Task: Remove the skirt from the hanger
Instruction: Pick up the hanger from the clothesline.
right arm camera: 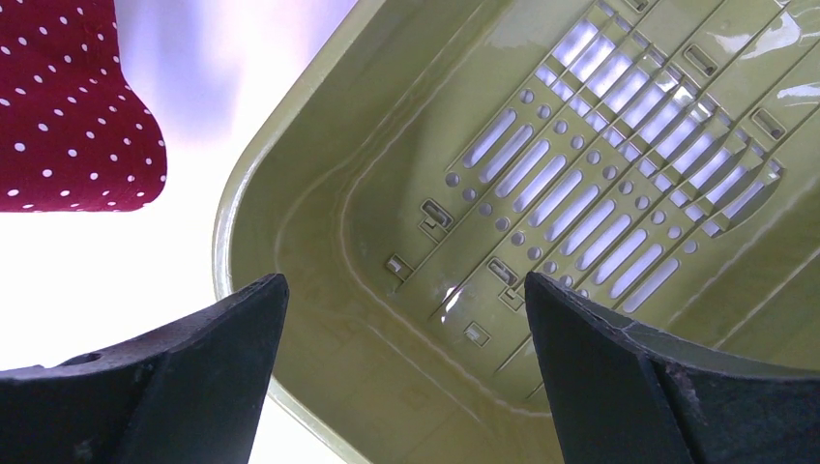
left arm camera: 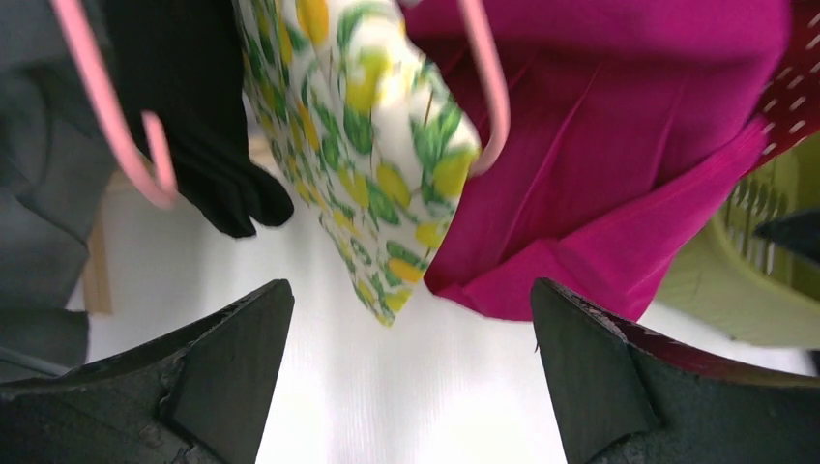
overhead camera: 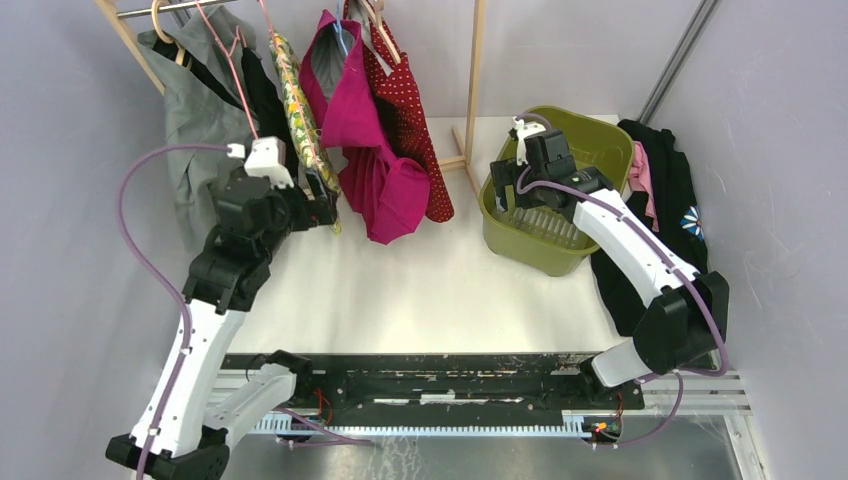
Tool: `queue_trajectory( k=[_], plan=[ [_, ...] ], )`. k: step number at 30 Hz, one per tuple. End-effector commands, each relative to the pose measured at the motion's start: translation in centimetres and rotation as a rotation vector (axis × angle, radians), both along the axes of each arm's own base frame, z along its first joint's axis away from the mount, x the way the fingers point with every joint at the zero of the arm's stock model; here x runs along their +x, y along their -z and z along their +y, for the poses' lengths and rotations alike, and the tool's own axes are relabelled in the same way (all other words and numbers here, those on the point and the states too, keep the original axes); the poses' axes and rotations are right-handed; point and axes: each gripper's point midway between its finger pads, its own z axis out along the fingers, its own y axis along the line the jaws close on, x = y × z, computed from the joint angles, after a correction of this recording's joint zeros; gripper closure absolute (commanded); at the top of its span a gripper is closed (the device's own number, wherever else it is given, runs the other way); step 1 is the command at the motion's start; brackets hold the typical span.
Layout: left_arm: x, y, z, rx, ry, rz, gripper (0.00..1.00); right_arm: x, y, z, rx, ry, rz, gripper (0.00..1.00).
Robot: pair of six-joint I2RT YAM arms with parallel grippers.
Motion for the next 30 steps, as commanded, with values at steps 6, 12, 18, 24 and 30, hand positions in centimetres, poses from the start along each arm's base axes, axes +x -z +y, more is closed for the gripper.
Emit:
queue_trajectory(
  k=[6,12,18,24,30],
  plan=[
    [5.1,-9.5,1.6,0.087,-0.126,-0.172,0.01,1.3,-1.7,-0.1,-0.017,0.023,-0.059,0.01],
    [10.3,-12.7,2.4,0.178,-0.233,-0.204,0.01,1.3,-2.8,0.1,-0.002,0.019,-0.075,0.01],
    [13.9,-15.0,2.9,0.201,-0.326,-0.255,0.01,1.0,-2.8,0.1,0.000,0.012,-0.077,0.01],
    [15.4,-15.0,4.7,0.247,-0.444,-0.267,0.01,0.8,-2.7,-0.1,-0.013,0.011,-0.078,0.01],
    [17.2,-13.9,6.4,0.202,-0.455,-0.254,0.01,1.1,-2.6,0.1,-0.009,0.004,-0.073,0.02]
  ],
)
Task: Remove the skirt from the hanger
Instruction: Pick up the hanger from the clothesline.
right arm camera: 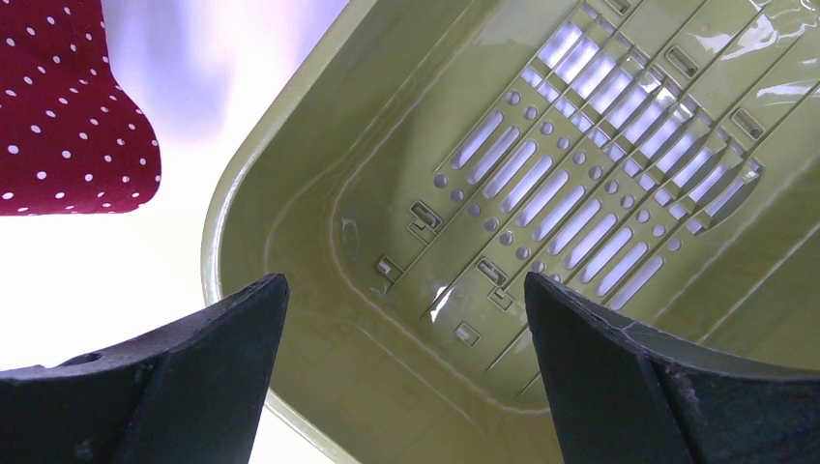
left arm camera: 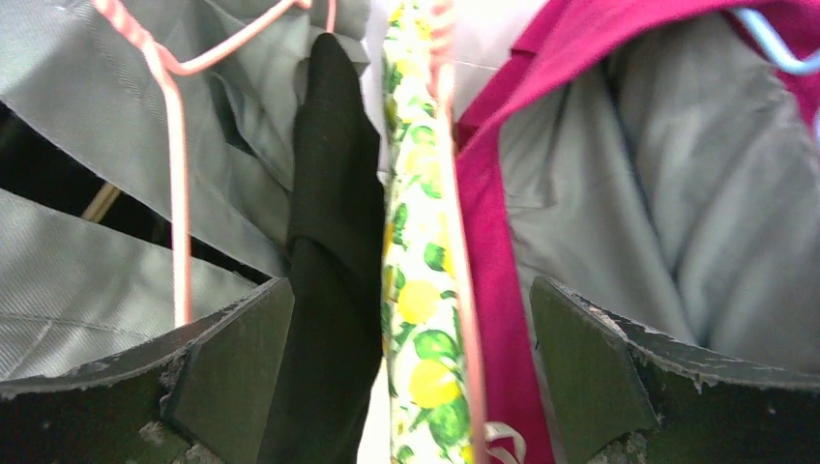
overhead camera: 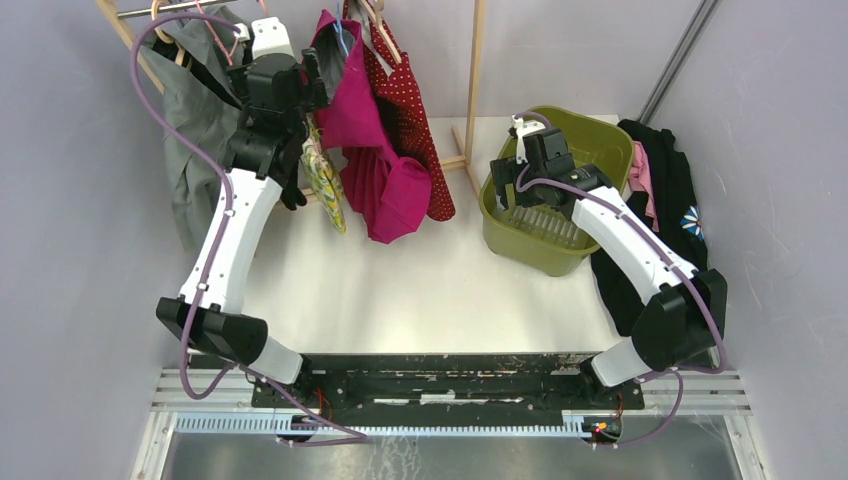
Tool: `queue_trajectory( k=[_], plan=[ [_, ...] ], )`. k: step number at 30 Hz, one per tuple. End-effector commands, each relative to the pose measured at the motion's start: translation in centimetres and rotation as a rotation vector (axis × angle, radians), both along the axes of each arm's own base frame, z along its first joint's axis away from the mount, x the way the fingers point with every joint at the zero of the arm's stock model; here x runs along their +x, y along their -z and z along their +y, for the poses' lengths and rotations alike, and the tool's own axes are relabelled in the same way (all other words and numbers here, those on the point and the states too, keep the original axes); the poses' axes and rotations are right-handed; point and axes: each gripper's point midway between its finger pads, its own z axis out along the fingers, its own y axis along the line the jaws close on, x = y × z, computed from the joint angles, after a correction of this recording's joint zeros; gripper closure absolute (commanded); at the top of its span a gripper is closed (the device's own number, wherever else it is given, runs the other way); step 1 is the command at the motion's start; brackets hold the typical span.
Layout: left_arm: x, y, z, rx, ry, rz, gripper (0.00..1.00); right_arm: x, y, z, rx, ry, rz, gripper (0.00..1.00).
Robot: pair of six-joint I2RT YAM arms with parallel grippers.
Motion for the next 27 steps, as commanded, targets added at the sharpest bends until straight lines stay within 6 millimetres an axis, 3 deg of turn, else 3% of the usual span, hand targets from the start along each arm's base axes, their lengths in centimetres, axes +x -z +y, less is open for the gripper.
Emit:
queue_trajectory(
  k=[1,5,9,15,17,21,27],
  plan=[
    [1.4,-1.8,2.3,-0.042,-0.027,-0.082,0.01,0.9,-2.5,0.5,0.019,-0.010,-0.070,0.02],
    [2.7,-0.5,2.9,-0.081,0.008,-0.073,0.01,1.1,-2.3,1.0,0.033,-0.018,-0.059,0.04],
    [3.0,0.0,1.9,-0.080,0.074,-0.067,0.04,1.3,-2.2,1.2,0.035,-0.018,-0.055,0.05],
    [3.6,1.0,0.0,-0.087,0.186,-0.050,0.35,1.2,-1.9,0.9,0.024,-0.017,-0.050,0.06],
    [3.8,1.5,-0.5,-0.088,0.209,-0.042,0.51,1.1,-1.7,0.9,0.020,-0.017,-0.045,0.06],
    [4.3,2.4,-0.1,-0.088,0.198,-0.022,0.95,0.9,-1.6,0.9,0.024,-0.021,-0.040,0.08],
    [4.2,2.5,-0.3,-0.083,0.223,-0.019,0.97,0.6,-1.4,0.9,0.026,-0.023,-0.039,0.11]
  ],
)
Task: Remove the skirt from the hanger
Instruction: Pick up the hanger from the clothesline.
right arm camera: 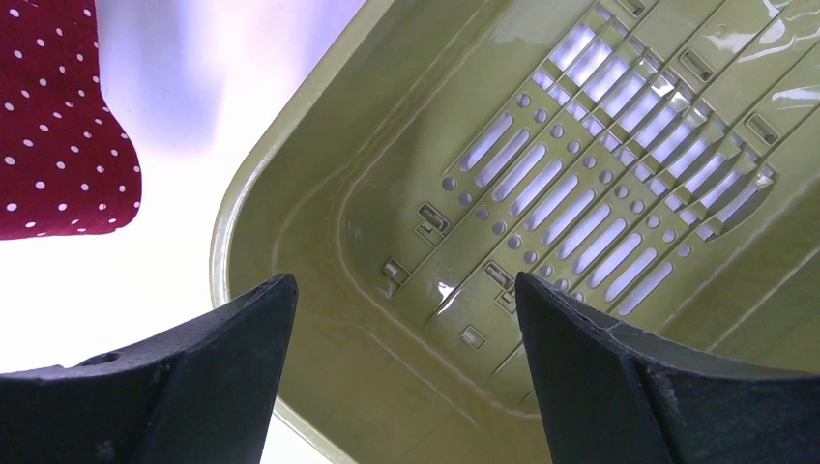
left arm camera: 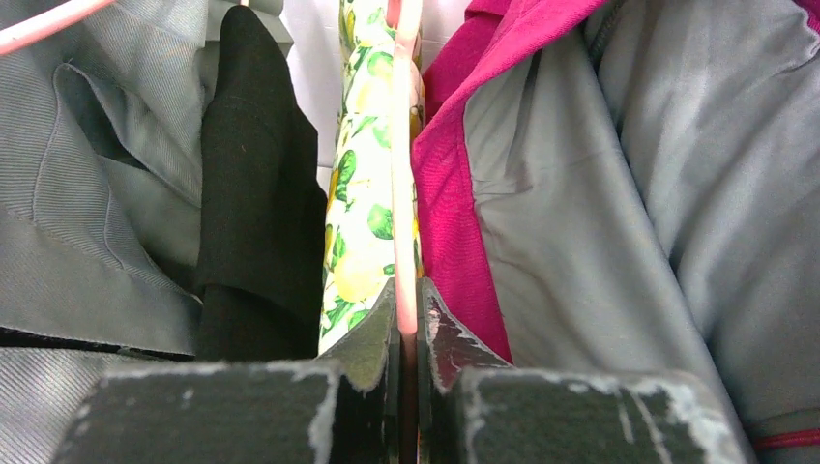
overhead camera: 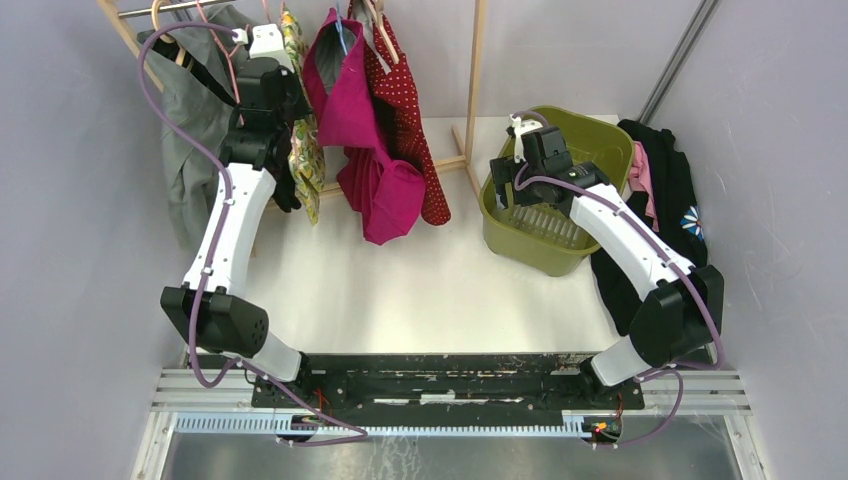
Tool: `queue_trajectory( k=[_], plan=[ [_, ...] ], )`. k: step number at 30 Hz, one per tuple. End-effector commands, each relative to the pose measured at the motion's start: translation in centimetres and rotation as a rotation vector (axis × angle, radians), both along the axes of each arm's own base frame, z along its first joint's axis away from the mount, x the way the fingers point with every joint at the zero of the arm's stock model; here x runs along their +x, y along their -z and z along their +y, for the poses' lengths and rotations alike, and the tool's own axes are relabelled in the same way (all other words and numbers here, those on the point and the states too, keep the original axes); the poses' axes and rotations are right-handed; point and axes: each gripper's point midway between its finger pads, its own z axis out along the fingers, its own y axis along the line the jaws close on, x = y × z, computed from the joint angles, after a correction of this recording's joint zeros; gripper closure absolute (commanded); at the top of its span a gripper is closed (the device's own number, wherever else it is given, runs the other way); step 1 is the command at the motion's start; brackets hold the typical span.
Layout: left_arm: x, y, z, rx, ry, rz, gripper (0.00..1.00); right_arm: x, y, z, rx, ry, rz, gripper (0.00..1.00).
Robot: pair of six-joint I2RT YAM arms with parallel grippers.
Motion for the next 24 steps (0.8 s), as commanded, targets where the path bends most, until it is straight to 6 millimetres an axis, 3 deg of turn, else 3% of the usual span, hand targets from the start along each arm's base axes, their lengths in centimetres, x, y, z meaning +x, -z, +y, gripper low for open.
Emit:
queue_trajectory(
  k=[1,5,17,24],
  plan=[
    [0.2,-1.3,-0.3,-0.012,0.028,-0.050,0.97,0.2,-1.5,0.5,0.021,-0.012,-0.049,0.11],
    [-0.4,-2.7,-0.3,-0.012,0.034,-0.096,0.97,0.1,-1.1,0.6,0.027,-0.014,-0.040,0.12],
    [-3.2,-10.1,1.1,-0.013,-0.021,-0.319,0.97,0.0,0.7,1.0,0.035,-0.015,0.006,0.14],
    [-3.8,-11.5,1.7,-0.002,-0.043,-0.389,0.97,0.0,1.5,1.1,0.035,-0.018,0.028,0.15]
  ],
)
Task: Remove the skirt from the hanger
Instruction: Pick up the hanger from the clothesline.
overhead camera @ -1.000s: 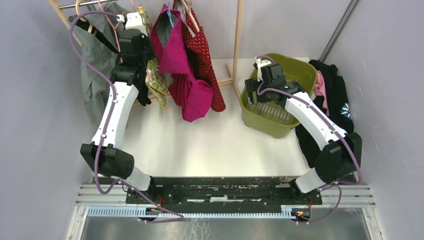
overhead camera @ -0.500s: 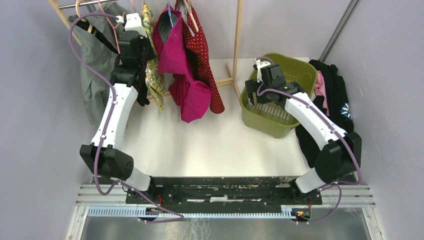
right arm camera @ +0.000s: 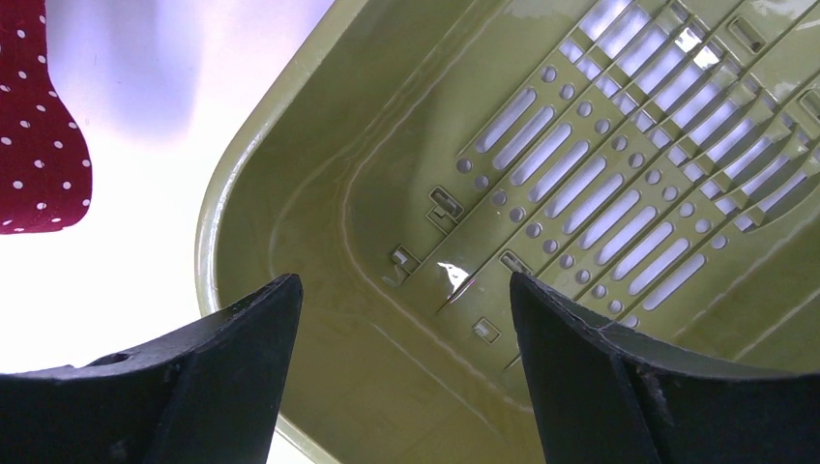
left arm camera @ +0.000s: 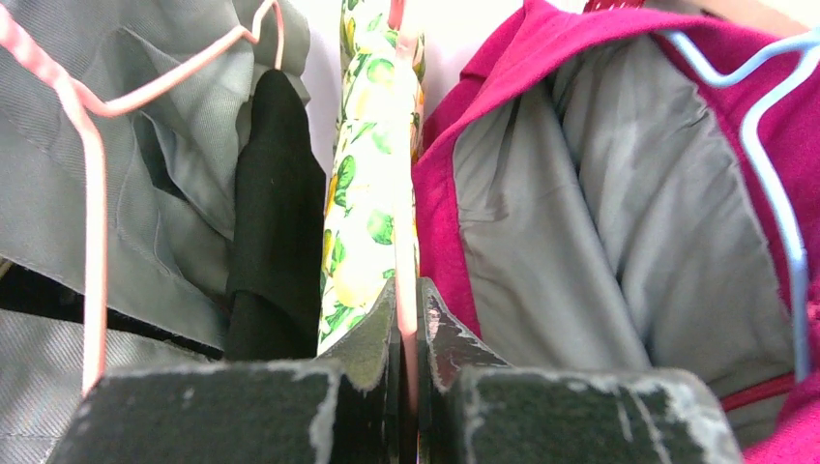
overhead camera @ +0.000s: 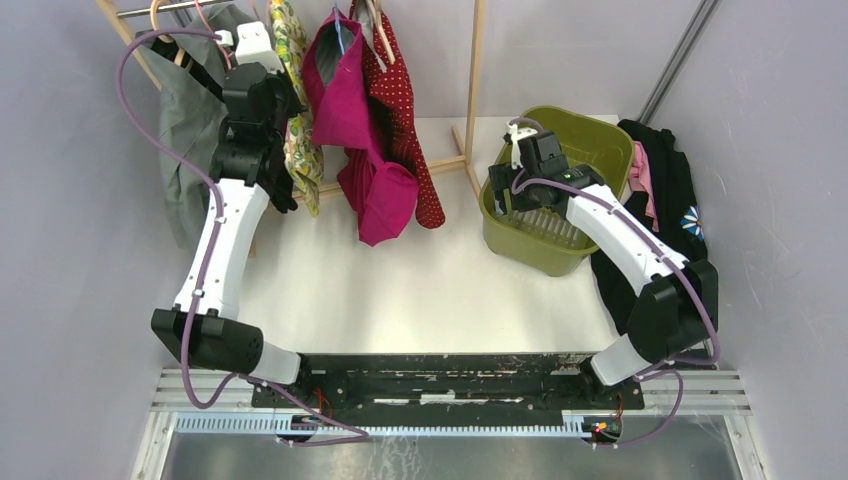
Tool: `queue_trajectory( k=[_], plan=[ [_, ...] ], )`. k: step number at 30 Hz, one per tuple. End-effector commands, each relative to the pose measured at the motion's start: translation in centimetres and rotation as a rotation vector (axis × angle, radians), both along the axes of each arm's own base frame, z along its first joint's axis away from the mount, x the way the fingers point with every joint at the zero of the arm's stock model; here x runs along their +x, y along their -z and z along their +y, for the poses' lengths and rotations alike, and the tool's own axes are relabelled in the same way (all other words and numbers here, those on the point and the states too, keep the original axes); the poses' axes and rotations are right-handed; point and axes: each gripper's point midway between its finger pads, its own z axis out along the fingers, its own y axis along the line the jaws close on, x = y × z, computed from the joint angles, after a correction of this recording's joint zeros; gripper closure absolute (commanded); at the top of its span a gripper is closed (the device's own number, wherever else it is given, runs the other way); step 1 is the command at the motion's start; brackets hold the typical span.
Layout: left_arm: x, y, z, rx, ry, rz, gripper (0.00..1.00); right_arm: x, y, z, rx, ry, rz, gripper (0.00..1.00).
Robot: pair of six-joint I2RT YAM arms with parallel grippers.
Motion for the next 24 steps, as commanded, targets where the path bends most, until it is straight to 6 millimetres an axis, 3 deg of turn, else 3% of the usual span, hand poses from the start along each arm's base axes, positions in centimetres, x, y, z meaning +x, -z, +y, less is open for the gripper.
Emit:
queue_trajectory(
  k=[1,4,8,12,16,21,24],
  plan=[
    [-2.0,-8.4,1.1,0.007,-0.034,-0.290,0.97,0.6,-0.3,0.8,0.028,-0.004,-0.022,0.15],
    [-2.0,-8.0,1.0,0.002,-0.031,-0.310,0.97,0.5,-0.1,0.8,0.026,-0.005,-0.016,0.16],
    [-2.3,-5.4,0.7,-0.018,-0.011,-0.273,0.97,0.6,-0.2,0.5,0.012,-0.001,-0.016,0.17],
    [-3.6,-2.5,0.1,-0.031,0.023,-0.191,0.97,0.4,-1.6,0.1,-0.017,0.006,-0.027,0.19],
    [-5.6,0.0,0.2,-0.051,0.027,-0.126,0.97,-0.4,-4.5,0.6,-0.033,-0.026,-0.065,0.21],
    [-7.7,0.7,-0.7,-0.080,0.061,-0.071,0.97,-3.3,-9.3,3.6,-0.070,-0.186,-0.180,0.19],
    [-8.6,1.8,-1.2,-0.093,0.077,-0.042,0.97,-5.5,-12.2,6.5,-0.038,-0.323,-0.245,0.18]
  ],
)
